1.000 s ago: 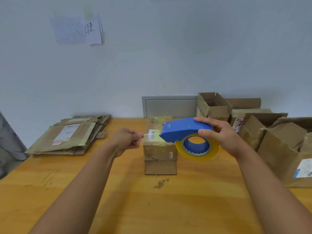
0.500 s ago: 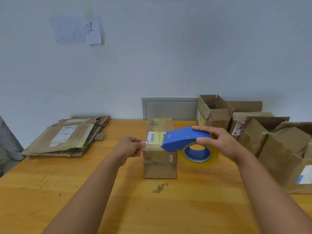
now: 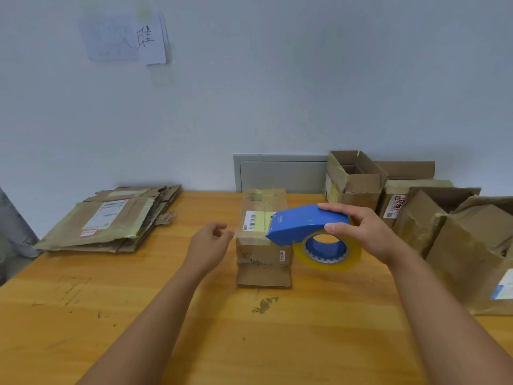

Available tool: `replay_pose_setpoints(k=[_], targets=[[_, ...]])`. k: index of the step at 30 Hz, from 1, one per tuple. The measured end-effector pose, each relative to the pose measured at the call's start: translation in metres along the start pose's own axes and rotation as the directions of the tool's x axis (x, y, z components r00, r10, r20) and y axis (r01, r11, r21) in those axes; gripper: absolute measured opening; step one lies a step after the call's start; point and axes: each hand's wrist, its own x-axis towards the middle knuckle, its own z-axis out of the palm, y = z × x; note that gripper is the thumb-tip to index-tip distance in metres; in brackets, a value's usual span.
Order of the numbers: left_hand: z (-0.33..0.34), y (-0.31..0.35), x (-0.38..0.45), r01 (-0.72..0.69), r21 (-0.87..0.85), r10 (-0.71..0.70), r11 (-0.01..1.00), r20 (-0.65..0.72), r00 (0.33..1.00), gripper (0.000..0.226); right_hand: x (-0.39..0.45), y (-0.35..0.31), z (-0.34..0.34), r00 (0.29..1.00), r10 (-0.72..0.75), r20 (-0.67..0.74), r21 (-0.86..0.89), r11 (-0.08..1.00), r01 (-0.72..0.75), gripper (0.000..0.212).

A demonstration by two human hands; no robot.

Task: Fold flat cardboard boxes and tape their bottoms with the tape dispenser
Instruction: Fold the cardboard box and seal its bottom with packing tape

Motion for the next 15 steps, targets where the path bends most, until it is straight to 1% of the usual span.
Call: replay_pose_setpoints(k=[1, 2, 3, 4, 5, 6, 8, 10, 12, 15], targets=[[0.005, 0.000, -0.006, -0.178, 0.090, 0.187, 0.980, -0.098, 0.977, 0.033, 0.000, 0.000, 0.001, 1.000, -0.002, -0.005, 0.003, 1.000, 0.002, 0.049], [0.010, 0.000, -0.011, -0.357, 0.186, 0.382, 0.915, -0.120, 0.916, 0.036, -0.001, 0.000, 0.001, 1.000, -0.004, -0.009, 0.005, 1.000, 0.004, 0.046], [0.014, 0.000, -0.016, -0.504, 0.276, 0.540, 0.819, -0.072, 0.838, 0.039, -0.001, 0.001, 0.002, 1.000, -0.004, -0.014, 0.005, 1.000, 0.004, 0.043], [0.019, -0.001, -0.019, -0.600, 0.359, 0.641, 0.714, 0.006, 0.767, 0.043, -0.001, 0.001, 0.002, 1.000, -0.003, -0.019, 0.003, 1.000, 0.003, 0.041], [0.023, -0.001, -0.022, -0.649, 0.427, 0.689, 0.630, 0.079, 0.721, 0.047, -0.002, 0.001, 0.003, 1.000, -0.002, -0.025, 0.003, 1.000, 0.002, 0.041], [0.026, -0.003, -0.022, -0.666, 0.474, 0.708, 0.575, 0.119, 0.696, 0.050, -0.002, 0.001, 0.004, 1.000, -0.002, -0.031, 0.003, 1.000, 0.002, 0.043], [0.029, -0.004, -0.019, -0.681, 0.513, 0.750, 0.523, 0.104, 0.653, 0.046, -0.002, -0.001, 0.008, 0.999, -0.004, -0.047, 0.005, 1.000, 0.004, 0.049], [0.026, -0.007, -0.011, -0.694, 0.534, 0.790, 0.483, 0.077, 0.608, 0.041, -0.001, -0.004, 0.015, 0.998, -0.008, -0.056, 0.012, 1.000, 0.009, 0.047], [0.021, -0.009, -0.001, -0.686, 0.555, 0.797, 0.470, 0.066, 0.600, 0.044, 0.002, -0.006, 0.025, 0.998, -0.018, -0.059, 0.000, 1.000, 0.018, 0.043], [0.019, -0.010, 0.005, -0.661, 0.559, 0.771, 0.500, 0.061, 0.634, 0.048, 0.007, -0.008, 0.038, 0.995, -0.034, -0.093, -0.010, 0.999, 0.034, 0.040]])
